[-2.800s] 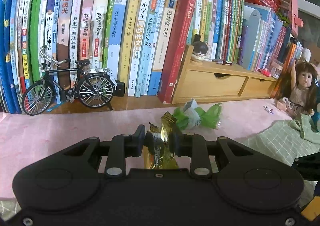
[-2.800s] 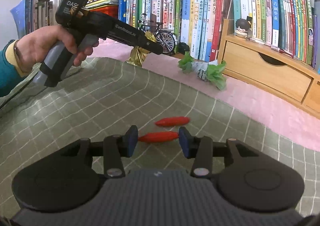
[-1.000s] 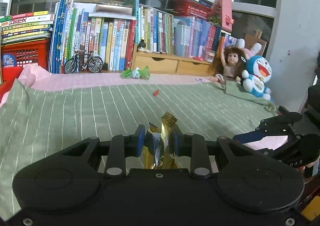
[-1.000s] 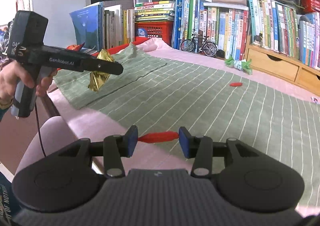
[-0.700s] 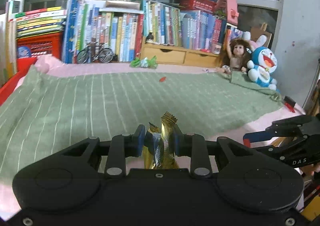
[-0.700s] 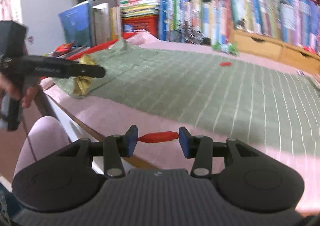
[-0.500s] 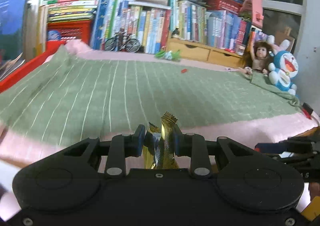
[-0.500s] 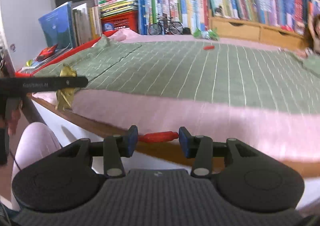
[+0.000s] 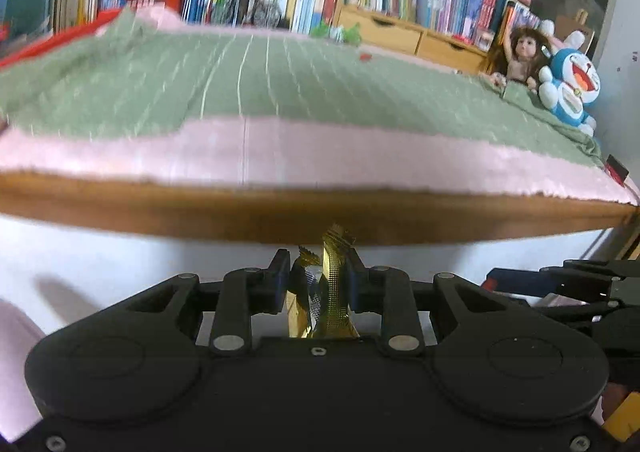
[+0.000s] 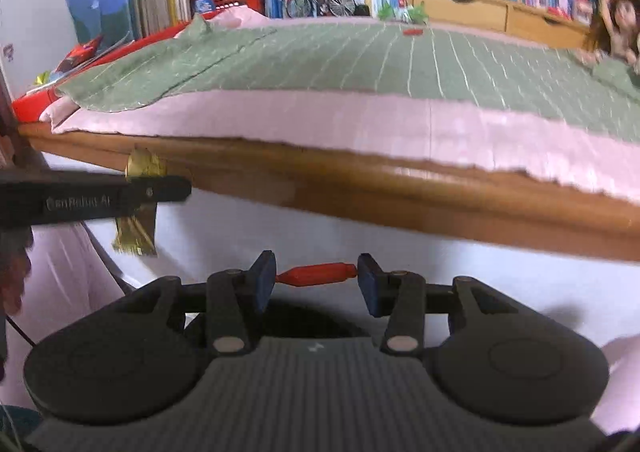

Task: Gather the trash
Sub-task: 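Carry the gold wrapper and red piece off the bed down toward the bin, then open the left tool to drop the gold wrapper into the bin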

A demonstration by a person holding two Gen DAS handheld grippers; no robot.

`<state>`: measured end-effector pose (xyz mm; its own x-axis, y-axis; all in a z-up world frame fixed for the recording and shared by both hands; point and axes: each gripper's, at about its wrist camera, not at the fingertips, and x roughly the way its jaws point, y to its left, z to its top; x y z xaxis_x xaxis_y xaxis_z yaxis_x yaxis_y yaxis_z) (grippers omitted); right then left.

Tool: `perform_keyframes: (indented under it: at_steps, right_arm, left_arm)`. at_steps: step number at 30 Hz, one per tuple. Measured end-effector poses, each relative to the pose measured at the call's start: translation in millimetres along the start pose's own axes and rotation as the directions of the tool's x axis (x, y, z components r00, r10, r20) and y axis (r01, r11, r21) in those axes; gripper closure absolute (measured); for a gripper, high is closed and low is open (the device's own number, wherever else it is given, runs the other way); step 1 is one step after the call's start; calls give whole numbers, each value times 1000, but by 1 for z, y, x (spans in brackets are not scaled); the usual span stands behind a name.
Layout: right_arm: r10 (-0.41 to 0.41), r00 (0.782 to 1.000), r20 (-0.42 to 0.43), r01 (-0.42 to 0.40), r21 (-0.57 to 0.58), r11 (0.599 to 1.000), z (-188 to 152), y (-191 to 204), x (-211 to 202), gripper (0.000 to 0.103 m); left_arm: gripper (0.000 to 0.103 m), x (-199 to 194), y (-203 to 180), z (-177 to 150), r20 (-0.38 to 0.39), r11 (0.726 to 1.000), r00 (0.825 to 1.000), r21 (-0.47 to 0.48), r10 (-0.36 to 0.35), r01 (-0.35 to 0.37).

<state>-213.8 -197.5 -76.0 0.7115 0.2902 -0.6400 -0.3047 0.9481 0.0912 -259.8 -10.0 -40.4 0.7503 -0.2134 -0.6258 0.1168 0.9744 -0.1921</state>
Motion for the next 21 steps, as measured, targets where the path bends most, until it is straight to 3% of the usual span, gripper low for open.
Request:
perform_keyframes:
  at_steps: [12, 21]
  right_arm:
    - [-13, 996, -89, 19, 65, 998, -28, 1, 14, 55]
    - [-48, 991, -126, 52, 36, 998, -38, 9, 22, 55]
  left_arm:
    - [76, 32, -1, -39, -136, 1000, 991, -5, -15, 15]
    - [75, 46, -8, -58, -225, 999, 974, 22, -36, 42]
